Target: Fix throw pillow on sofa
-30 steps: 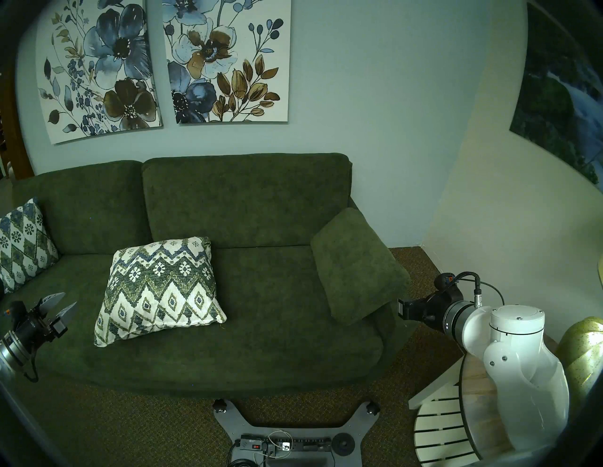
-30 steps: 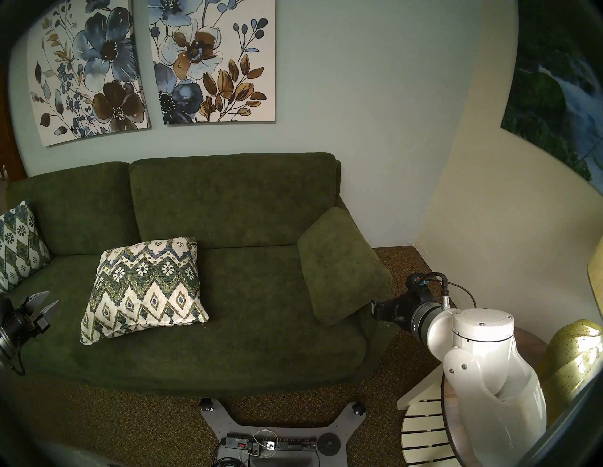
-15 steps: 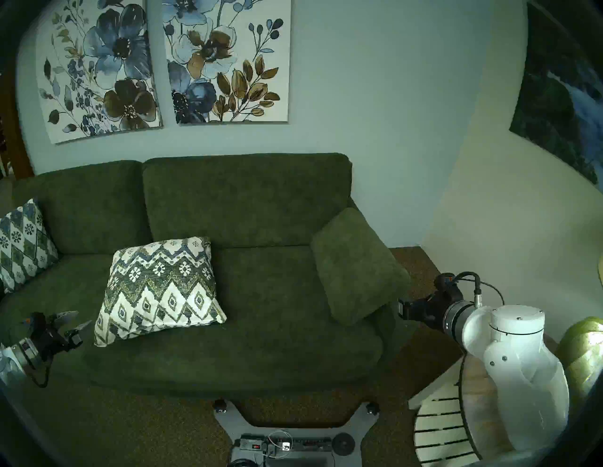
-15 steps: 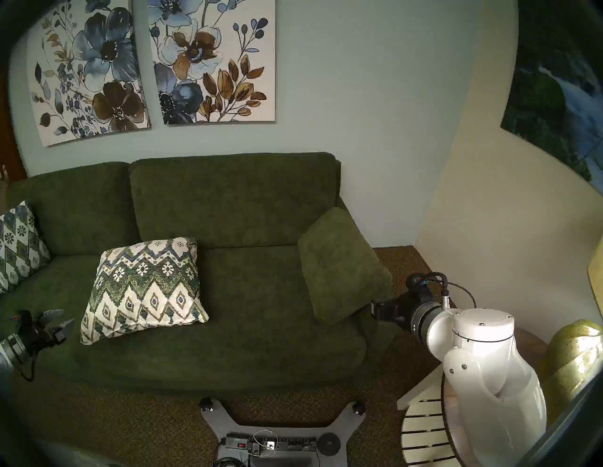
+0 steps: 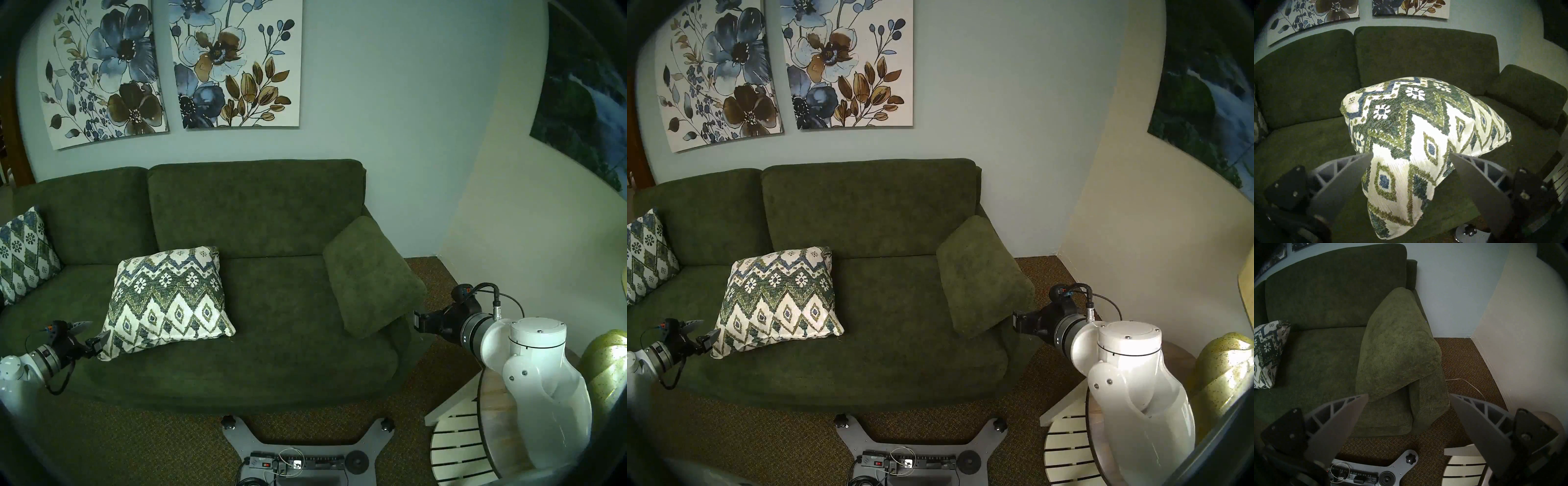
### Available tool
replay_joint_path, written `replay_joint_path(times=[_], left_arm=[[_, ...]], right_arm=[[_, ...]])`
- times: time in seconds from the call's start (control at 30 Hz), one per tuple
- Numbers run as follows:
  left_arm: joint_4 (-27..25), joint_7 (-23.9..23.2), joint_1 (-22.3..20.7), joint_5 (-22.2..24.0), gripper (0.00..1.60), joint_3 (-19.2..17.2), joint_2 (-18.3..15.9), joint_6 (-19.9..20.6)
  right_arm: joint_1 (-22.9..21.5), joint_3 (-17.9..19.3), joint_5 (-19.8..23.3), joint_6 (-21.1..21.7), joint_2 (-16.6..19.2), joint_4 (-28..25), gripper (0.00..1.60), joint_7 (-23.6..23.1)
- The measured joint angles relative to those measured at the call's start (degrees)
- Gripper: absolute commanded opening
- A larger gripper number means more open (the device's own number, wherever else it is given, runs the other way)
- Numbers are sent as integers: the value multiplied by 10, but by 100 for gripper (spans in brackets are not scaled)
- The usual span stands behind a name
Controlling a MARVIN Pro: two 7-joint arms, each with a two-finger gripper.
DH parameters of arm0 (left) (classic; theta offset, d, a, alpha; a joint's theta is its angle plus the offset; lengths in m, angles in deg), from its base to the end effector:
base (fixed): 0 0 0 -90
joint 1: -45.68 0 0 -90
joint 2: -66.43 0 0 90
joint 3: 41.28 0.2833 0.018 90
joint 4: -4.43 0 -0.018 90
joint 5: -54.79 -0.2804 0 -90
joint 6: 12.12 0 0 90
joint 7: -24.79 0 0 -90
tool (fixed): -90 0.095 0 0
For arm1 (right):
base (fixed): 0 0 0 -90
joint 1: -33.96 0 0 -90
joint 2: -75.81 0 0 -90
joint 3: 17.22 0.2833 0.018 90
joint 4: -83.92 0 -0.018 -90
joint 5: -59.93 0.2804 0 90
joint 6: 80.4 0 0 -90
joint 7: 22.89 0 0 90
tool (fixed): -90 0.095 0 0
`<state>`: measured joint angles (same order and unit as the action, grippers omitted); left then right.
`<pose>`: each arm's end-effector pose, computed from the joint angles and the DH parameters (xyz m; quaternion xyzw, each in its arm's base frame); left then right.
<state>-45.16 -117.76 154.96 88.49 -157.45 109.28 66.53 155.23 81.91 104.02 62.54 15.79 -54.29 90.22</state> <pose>0.1868 0.4037 -0.3465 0.8424 -0.0812 0.5318 0.0316 0.2279 -0.0728 -0.2211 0.9035 0.0251 0.4278 0.0103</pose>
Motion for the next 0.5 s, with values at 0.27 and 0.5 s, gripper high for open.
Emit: replay_joint_path(times=[0.27, 0.5], left_arm=[[52, 29, -45, -16, 160, 54, -6, -9], [94, 53, -85, -28, 160, 90, -11, -11]], right_arm=[[0, 0, 0, 0, 0, 0, 160, 0], [0, 0, 0, 0, 0, 0, 160, 0]])
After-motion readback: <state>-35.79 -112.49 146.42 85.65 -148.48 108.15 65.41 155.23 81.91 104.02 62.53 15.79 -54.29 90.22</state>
